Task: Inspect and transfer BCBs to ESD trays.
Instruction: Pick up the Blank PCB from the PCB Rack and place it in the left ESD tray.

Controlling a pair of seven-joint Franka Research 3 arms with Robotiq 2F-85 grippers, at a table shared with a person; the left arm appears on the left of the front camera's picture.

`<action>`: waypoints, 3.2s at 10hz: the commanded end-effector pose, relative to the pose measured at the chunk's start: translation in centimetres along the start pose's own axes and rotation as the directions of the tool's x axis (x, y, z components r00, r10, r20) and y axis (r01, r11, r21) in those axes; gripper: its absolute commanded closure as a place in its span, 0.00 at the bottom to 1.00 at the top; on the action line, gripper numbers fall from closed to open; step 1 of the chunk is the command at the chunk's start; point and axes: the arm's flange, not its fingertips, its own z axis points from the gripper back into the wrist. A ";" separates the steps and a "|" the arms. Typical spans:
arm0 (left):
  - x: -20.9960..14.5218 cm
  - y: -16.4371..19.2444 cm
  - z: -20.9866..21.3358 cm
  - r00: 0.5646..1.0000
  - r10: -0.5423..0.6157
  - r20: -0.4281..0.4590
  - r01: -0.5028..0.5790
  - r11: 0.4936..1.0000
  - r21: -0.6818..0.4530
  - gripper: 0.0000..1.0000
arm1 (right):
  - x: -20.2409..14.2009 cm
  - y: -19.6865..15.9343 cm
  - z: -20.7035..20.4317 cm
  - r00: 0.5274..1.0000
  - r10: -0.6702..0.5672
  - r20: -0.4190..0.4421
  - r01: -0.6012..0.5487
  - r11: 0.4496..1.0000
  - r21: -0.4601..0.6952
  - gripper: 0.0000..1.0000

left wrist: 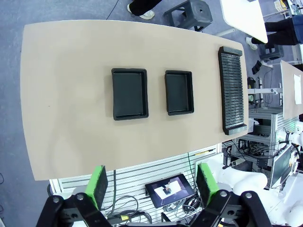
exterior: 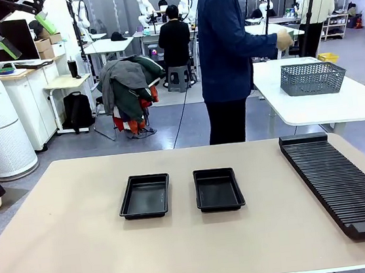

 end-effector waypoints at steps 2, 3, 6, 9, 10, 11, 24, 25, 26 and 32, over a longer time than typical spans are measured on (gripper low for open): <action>0.0 0.0 0.0 1.000 -0.010 -0.001 0.010 1.000 0.000 0.00 | 0.0 0.1 0.0 1.000 0.001 0.000 -0.001 1.000 0.005 0.00; 0.0 0.0 0.0 1.000 -0.010 -0.001 0.010 1.000 0.000 0.00 | 0.0 0.1 0.0 1.000 0.001 0.000 -0.001 1.000 0.005 0.00; 0.0 0.0 0.0 1.000 -0.010 -0.001 0.010 1.000 0.000 0.00 | 0.0 0.1 0.0 1.000 0.001 0.000 -0.001 1.000 0.005 0.00; 0.0 0.0 0.0 1.000 -0.010 -0.001 0.010 1.000 0.000 0.00 | 0.0 0.1 0.0 1.000 0.001 0.000 -0.001 1.000 0.005 0.00; 0.0 0.0 0.0 1.000 -0.010 -0.001 0.010 1.000 0.000 0.00 | 0.0 0.1 0.0 1.000 0.001 0.000 -0.001 1.000 0.005 0.00; 0.0 0.0 0.0 1.000 -0.010 -0.001 0.010 1.000 0.000 0.00 | 0.0 0.1 0.0 1.000 0.001 0.000 -0.001 1.000 0.005 0.00; 0.0 0.0 0.0 1.000 -0.010 -0.001 0.010 1.000 0.000 0.00 | 0.0 0.1 0.0 1.000 0.001 0.000 -0.001 1.000 0.005 0.00; 0.0 0.0 0.0 1.000 -0.010 -0.001 0.010 1.000 0.000 0.00 | 0.0 0.1 0.0 1.000 0.001 0.000 -0.001 1.000 0.005 0.00; 0.0 0.0 0.0 1.000 -0.010 -0.001 0.010 1.000 0.000 0.00 | 0.0 0.1 0.0 1.000 0.001 0.000 -0.001 1.000 0.005 0.00; 0.0 0.0 0.0 1.000 -0.010 -0.001 0.010 1.000 0.000 0.00 | 0.0 0.1 0.0 1.000 0.001 0.000 -0.001 1.000 0.005 0.00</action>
